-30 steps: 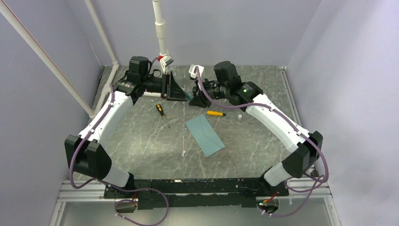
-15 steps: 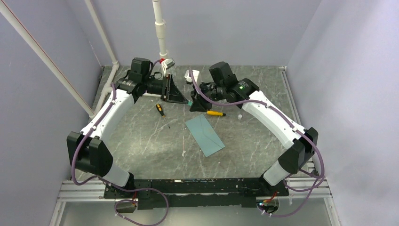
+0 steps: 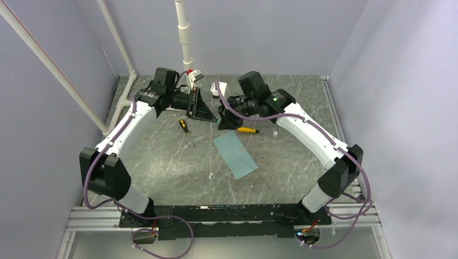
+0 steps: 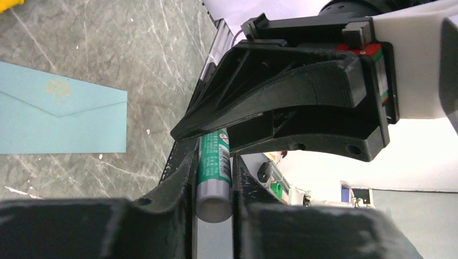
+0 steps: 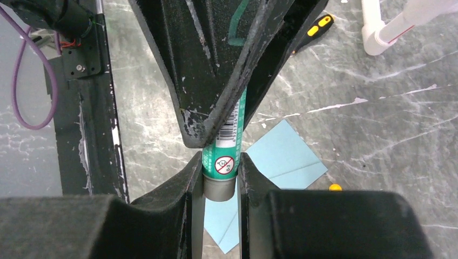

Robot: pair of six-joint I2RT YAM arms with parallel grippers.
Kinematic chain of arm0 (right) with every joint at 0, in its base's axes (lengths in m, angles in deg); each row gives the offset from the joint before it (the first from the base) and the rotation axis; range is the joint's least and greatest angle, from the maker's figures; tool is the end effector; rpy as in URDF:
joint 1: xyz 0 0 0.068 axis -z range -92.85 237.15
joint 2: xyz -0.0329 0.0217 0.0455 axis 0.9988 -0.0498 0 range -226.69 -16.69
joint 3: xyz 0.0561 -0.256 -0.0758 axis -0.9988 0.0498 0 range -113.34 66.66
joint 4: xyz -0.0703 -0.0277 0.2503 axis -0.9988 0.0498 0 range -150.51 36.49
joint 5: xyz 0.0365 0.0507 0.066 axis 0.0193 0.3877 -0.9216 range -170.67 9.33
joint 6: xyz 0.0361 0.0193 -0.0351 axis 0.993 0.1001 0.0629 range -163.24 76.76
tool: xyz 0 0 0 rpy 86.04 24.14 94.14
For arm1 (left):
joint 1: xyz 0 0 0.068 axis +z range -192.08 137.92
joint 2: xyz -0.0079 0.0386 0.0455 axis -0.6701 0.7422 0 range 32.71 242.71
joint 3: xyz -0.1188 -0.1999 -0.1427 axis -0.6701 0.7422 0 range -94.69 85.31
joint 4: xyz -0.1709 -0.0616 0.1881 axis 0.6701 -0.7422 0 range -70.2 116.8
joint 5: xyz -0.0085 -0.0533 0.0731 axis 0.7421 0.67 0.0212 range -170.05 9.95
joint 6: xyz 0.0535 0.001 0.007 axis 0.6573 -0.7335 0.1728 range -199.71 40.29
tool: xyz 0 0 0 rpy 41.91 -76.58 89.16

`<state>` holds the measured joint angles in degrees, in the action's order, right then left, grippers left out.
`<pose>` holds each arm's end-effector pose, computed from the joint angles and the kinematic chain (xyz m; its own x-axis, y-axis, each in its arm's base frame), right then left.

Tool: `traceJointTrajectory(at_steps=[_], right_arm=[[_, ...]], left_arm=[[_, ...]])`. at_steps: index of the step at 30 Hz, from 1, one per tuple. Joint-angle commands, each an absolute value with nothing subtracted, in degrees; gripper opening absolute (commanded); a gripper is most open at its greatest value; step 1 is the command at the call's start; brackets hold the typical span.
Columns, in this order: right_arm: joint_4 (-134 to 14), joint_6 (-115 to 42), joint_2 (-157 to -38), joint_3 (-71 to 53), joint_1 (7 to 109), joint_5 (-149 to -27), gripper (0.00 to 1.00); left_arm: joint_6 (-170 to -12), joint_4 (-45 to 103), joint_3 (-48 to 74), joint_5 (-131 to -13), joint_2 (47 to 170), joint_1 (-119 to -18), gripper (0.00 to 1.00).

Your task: Place the letter into the envelope and seal it

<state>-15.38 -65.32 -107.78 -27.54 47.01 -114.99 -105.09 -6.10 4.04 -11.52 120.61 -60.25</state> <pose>0.2494 0.2366 0.3814 -0.1537 -0.5357 -0.8303 -0.9825 0.1726 0.0706 0.3010 -0.1336 0.3533 -0.8876 0.1261 -0.4429 0.4600 0.1972 -0.8657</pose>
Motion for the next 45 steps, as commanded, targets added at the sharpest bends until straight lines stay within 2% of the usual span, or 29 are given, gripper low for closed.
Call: traceJointTrajectory(at_steps=[1, 2, 4, 5, 6, 9, 13, 17, 21, 24, 30, 39, 45], right_arm=[[-17.4, -63.8, -108.2, -30.7, 46.5, -114.2, 0.0], [-17.5, -63.0, -108.4, -31.1, 46.5, -113.0, 0.08], [-17.3, -61.3, -108.3, -31.2, 46.7, -111.7, 0.42], [-18.1, -60.5, -107.5, -30.3, 46.8, -111.0, 0.56], [-18.9, -59.4, -106.5, -28.7, 46.9, -110.8, 0.63], [-26.6, -54.0, -101.7, -21.6, 47.7, -107.3, 0.68], [-33.2, -41.7, -96.3, -13.1, 51.6, -96.2, 0.74], [-32.8, -26.0, -94.6, -6.1, 60.8, -83.8, 0.75], [-26.2, -17.5, -98.2, -3.0, 68.7, -67.5, 0.72], [-24.5, -17.3, -104.3, -2.9, 72.6, -67.9, 0.65], [-22.5, -17.8, -115.3, -5.8, 73.1, -66.4, 0.57], [-23.8, -18.9, -122.2, -8.2, 73.1, -65.4, 0.47], [-25.0, -19.0, -124.9, -8.9, 73.3, -67.9, 0.46]], left_arm=[[-98.6, -11.2, 0.7, -9.8, 120.7, -61.4, 0.03], [-97.4, -12.7, 0.3, -10.8, 120.6, -61.4, 0.02], [-97.4, -12.7, 0.4, -15.5, 120.3, -61.2, 0.03], [-98.2, -12.0, 0.9, -18.5, 120.2, -61.0, 0.02], [-99.4, -11.2, 1.4, -21.7, 120.2, -60.6, 0.02], [-103.5, -9.4, 3.2, -31.9, 120.2, -59.1, 0.03], [-105.4, -9.5, 6.1, -45.1, 119.7, -57.8, 0.02], [-104.9, -9.1, 9.2, -53.8, 117.8, -57.8, 0.02], [-105.1, -8.3, 10.1, -54.1, 117.3, -57.8, 0.02], [-105.8, -7.8, 10.3, -53.0, 117.7, -57.8, 0.03], [-106.2, -8.0, 11.2, -52.6, 117.2, -57.8, 0.02], [-106.5, -7.8, 12.6, -52.5, 115.8, -57.8, 0.02], [-106.2, -8.0, 12.6, -52.5, 115.8, -57.8, 0.02]])
